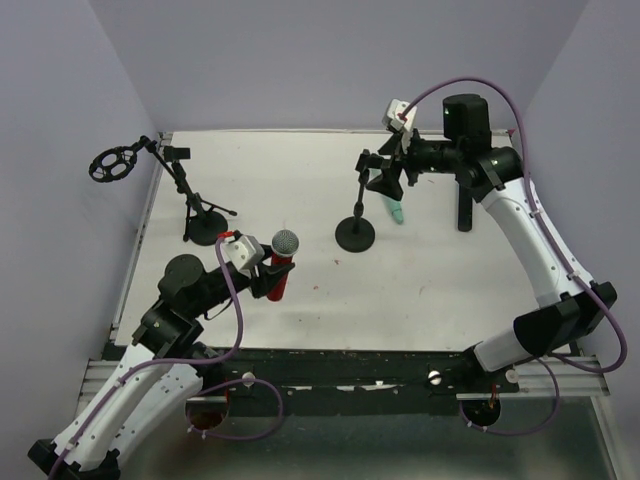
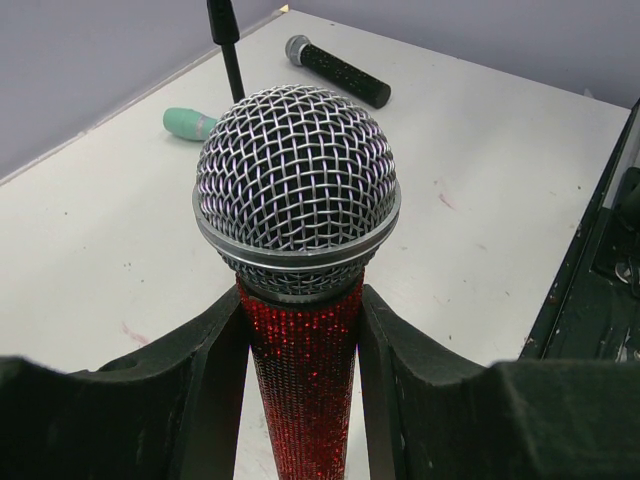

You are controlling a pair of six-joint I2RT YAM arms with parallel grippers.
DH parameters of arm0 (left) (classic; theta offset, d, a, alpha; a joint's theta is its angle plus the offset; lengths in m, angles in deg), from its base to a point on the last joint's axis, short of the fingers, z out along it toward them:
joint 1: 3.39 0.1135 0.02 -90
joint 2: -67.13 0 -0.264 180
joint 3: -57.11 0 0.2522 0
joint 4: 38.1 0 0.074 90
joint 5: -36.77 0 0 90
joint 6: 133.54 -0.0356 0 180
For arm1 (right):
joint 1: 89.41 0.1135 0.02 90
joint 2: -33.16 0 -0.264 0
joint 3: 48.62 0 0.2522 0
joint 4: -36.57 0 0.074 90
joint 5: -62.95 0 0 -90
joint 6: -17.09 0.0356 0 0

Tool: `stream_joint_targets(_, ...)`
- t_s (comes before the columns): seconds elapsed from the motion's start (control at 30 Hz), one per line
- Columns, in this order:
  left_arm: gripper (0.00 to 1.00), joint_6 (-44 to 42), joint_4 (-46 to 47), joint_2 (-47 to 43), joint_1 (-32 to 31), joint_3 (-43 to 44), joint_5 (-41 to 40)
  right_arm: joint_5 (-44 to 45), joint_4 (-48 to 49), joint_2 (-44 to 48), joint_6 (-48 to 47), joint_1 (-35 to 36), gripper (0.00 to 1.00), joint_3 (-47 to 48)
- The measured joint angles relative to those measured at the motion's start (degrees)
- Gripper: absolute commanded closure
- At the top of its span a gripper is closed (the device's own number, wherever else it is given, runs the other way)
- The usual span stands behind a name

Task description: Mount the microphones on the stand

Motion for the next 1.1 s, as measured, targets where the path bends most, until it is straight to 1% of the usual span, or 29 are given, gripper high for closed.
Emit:
stream_joint_targets(0.1,1.00,0.00,0.00,-0.17,0.24,0.00,0.00,0.70,-0.81,0.22,-0.92,-0.07,0.04,1.22)
stream_joint_targets(0.2,1.00,0.00,0.02,-0.33,0.31,-0.02,0.00,1.03,-2.58,0.22,-5.44,-1.01,0.04,2.67)
stream_joint_targets(0.27,1.00,0.00,0.02,-0.42,0.33,-0.02,0.02,-0.20,-4.83,0.07,-11.47,-2.34,0.04,3.58)
stream_joint_targets(0.33,1.00,0.02,0.09,-0.61,0.35,-0.07,0.02,-2.67,-8.76,-0.72,-19.61,-4.09,0.04,4.92)
stream_joint_targets(0.43,1.00,0.00,0.26,-0.72,0.37,-0.13,0.00,-6.93,-15.56,-3.93,-31.63,-5.73,0.05,8.28)
stream_joint_targets(0.57,1.00,0.00,0.37,-0.72,0.68,-0.28,0.02,-11.47,-21.73,-9.75,-41.00,-5.66,0.05,13.55)
stream_joint_targets(0.67,1.00,0.00,0.39,-0.63,0.74,-0.31,0.02,-13.86,-24.17,-13.07,-44.15,-5.57,0.07,16.83)
stream_joint_targets(0.8,1.00,0.00,0.42,-0.28,1.05,-0.33,0.04,-16.11,-25.59,-15.17,-45.81,-5.03,0.10,19.74)
stream_joint_targets(1.0,1.00,0.02,0.42,0.35,1.60,-0.33,0.17,-16.55,-27.21,-16.59,-47.52,-2.99,0.16,20.81)
stream_joint_targets(1.1,1.00,0.04,0.52,0.44,1.86,-0.33,0.33,-16.06,-27.43,-17.46,-48.39,-1.36,0.17,21.07)
